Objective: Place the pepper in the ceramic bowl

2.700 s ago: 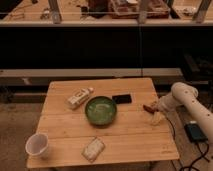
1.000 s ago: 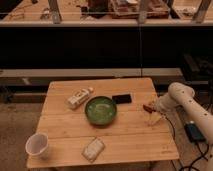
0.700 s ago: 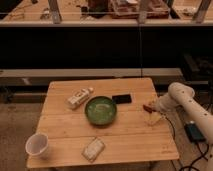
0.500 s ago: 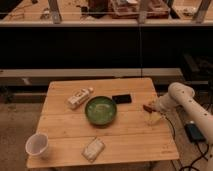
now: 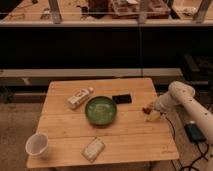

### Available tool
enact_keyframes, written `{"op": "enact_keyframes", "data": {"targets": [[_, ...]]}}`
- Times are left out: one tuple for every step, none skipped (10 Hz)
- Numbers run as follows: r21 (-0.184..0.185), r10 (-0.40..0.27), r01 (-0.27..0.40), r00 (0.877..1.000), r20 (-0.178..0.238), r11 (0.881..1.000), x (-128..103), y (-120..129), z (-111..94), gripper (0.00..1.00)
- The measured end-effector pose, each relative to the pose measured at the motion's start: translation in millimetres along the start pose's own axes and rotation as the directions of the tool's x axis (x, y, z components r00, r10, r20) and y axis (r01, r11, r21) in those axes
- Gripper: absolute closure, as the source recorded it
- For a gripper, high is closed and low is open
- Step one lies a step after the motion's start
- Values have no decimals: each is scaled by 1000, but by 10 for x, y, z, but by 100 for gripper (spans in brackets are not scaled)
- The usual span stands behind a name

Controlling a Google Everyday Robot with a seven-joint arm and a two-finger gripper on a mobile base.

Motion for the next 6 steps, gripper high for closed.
{"op": "enact_keyframes", "data": {"targets": [[-1,0,0,1000,-2,1000,9,4,-11,40],[-2,1,-1,1000,-3,1000,18,8,-16,40],[-2,1,-1,1000,-4,1000,24,9,-17,42],[-3,0,0,1000,-5,1000,18,14,-16,47],[-1,-15,15,1000,-20,1000,-15,17,-28,57],[8,-32,32,999,-27,999,-118,14,-51,67]]}}
